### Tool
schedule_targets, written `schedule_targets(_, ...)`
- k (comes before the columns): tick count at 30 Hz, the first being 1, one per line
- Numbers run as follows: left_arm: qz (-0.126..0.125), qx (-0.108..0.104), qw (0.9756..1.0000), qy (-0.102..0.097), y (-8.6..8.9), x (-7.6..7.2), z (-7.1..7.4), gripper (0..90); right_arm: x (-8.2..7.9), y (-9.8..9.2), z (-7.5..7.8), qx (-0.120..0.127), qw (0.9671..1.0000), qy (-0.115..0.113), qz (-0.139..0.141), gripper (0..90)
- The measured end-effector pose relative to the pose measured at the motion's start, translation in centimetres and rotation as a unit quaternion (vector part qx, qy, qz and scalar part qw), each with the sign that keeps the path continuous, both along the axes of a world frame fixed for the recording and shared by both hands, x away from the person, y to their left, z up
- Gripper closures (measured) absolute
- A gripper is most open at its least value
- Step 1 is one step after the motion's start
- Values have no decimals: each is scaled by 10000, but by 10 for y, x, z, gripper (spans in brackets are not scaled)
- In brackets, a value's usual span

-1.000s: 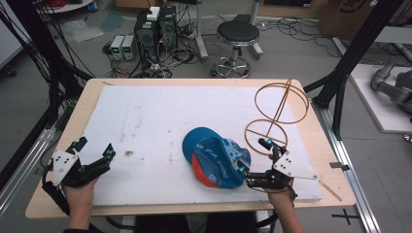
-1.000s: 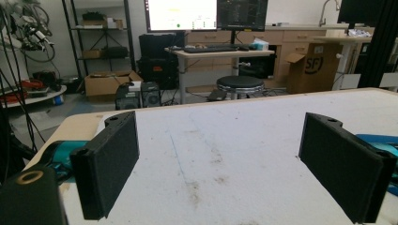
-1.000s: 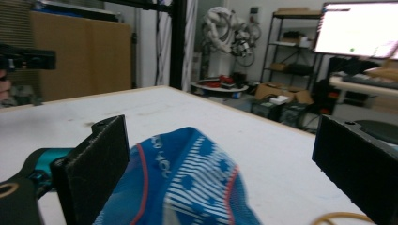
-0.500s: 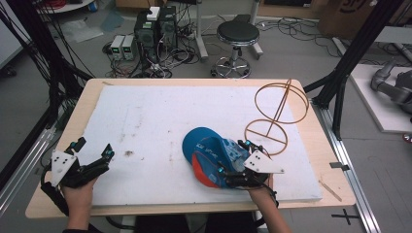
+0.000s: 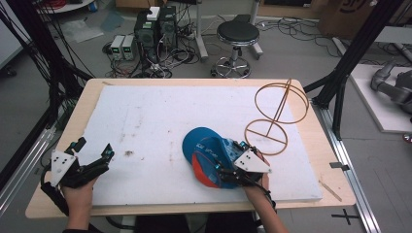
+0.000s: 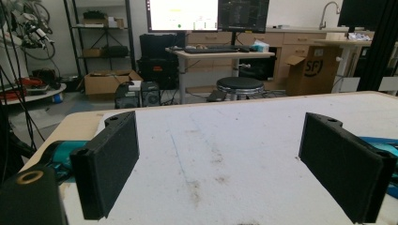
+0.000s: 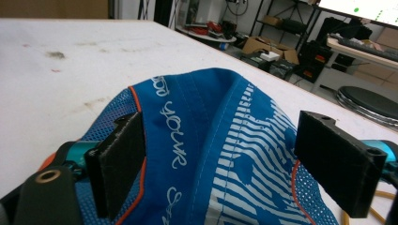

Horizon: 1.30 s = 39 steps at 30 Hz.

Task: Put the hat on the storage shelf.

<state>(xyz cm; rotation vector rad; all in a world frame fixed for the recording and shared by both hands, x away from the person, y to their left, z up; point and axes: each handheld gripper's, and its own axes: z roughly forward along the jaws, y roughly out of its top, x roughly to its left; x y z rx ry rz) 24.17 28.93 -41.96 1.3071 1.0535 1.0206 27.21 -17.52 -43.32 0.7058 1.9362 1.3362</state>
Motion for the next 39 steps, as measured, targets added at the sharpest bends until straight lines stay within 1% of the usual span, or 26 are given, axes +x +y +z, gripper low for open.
schedule_targets(3,4,-23,10000,11,1,0,0,128,0,1,-1,-50,10000,28,-35,223)
schedule_targets(5,6,-19,10000,18,1,0,0,128,1,1,-2,-76,9999,58,-61,268)
schedule_targets(7,6,-23,10000,19,1,0,0,128,0,1,-3,-80,9998,146,-138,315)
schedule_targets(8,5,-27,10000,17,1,0,0,128,2,1,-3,-152,9998,84,-136,338)
schedule_targets(10,3,-27,10000,17,1,0,0,128,1,1,-4,-168,9995,170,-190,400)
schedule_targets(11,2,-27,10000,19,1,0,0,128,2,1,-4,-226,9993,175,-223,427)
schedule_targets(13,7,-27,10000,18,1,0,0,128,2,1,-5,-307,9991,162,-241,530)
schedule_targets(14,11,-31,10000,18,1,0,0,128,3,1,-5,-355,9989,187,-254,631)
schedule_targets(15,10,-33,10000,18,1,0,0,128,4,0,-5,-366,9988,208,-267,666)
schedule_targets(16,9,-34,10000,21,1,0,0,128,4,0,-5,-366,9988,208,-267,666)
schedule_targets(18,9,-31,10000,27,2,0,0,128,4,-1,-6,-342,9987,302,-246,768)
schedule_targets(19,12,-29,10000,25,2,0,0,128,5,-3,-5,-291,9987,344,-258,828)
schedule_targets(25,17,-31,10000,19,1,0,0,128,6,-7,-2,-156,9990,356,-224,878)
schedule_targets(30,24,-29,10000,22,1,0,0,128,5,-8,2,22,9994,310,-175,887)
schedule_targets(33,26,-25,10000,24,1,0,0,128,5,-9,5,165,9992,329,-164,887)
schedule_targets(34,27,-25,10000,21,1,0,0,128,5,-10,7,202,9991,341,-143,887)
schedule_targets(35,29,-24,10000,23,1,0,0,128,4,-10,11,292,9989,335,-126,886)
schedule_targets(36,30,-22,10000,25,1,0,0,128,4,-10,11,292,9989,335,-126,886)
schedule_targets(39,38,-24,10000,26,1,0,0,128,3,-10,17,402,9988,271,-77,884)
